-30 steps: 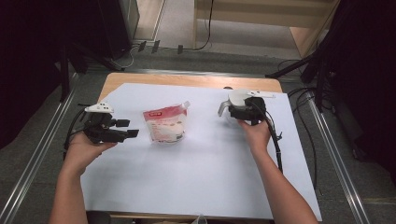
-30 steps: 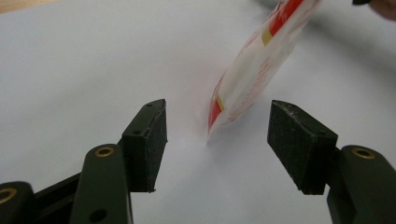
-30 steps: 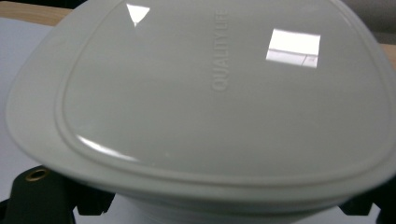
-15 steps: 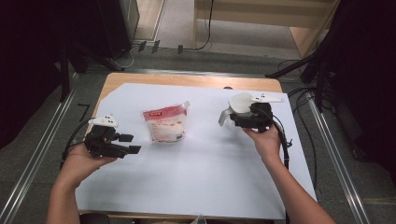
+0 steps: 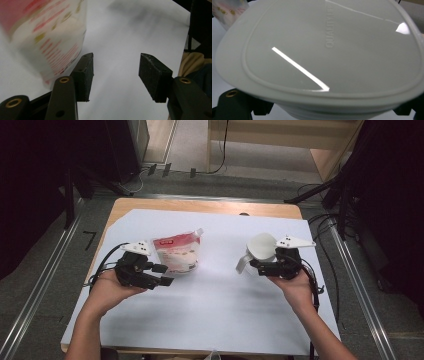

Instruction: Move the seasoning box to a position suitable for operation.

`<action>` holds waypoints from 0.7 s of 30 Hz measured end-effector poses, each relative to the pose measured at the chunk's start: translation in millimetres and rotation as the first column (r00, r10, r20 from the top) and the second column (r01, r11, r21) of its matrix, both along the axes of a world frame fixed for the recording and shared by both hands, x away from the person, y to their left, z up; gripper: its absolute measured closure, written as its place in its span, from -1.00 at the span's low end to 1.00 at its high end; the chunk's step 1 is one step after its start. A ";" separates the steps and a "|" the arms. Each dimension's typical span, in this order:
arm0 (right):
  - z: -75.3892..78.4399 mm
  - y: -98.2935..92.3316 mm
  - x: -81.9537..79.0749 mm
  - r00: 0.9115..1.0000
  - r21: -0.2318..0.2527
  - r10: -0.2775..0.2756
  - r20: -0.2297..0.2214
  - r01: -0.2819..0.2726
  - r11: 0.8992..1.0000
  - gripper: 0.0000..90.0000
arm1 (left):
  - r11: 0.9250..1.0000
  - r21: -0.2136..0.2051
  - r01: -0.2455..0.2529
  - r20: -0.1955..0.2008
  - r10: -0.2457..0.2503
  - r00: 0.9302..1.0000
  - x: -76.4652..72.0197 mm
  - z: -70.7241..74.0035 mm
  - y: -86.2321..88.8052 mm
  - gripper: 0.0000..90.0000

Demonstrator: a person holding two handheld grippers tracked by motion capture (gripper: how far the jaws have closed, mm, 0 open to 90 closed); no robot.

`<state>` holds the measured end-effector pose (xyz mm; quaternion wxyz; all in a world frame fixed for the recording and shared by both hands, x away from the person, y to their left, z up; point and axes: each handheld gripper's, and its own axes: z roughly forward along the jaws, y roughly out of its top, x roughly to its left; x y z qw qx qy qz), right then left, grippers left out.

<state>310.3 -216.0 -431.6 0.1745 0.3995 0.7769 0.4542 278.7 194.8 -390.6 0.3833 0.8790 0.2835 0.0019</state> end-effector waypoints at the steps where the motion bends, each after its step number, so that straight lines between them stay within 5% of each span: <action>1: -1.0 -1.8 -2.5 1.000 0.001 0.006 -0.002 -0.006 1.000 -0.69 | 1.000 -0.003 0.012 0.001 -0.012 1.000 0.8 3.3 -4.1 0.02; 5: -3.5 -7.4 -9.9 1.000 -0.008 0.016 -0.024 -0.016 1.000 -0.69 | 0.999 -0.018 0.044 0.036 -0.043 0.998 4.9 10.5 -20.8 0.00; 7: -3.5 -9.6 -13.6 0.999 -0.001 0.015 -0.032 -0.015 1.000 -0.69 | 0.997 -0.003 0.078 0.085 -0.077 0.993 7.0 11.7 -32.9 -0.06; 13: -3.5 -9.2 -24.3 0.999 -0.008 0.042 -0.029 -0.042 0.999 -0.69 | 0.990 0.010 0.140 0.076 -0.140 0.987 19.1 5.1 -66.5 -0.06; 17: -8.1 -3.5 -27.1 0.997 -0.014 0.070 -0.038 -0.071 0.997 -0.69 | 0.984 -0.058 0.171 0.068 -0.167 0.984 21.1 -4.8 -77.7 -0.01; 21: -14.9 3.5 -29.3 0.993 -0.031 0.109 -0.047 -0.110 0.993 -0.69 | 0.986 -0.017 0.168 0.076 -0.166 0.983 21.8 -12.0 -85.9 0.00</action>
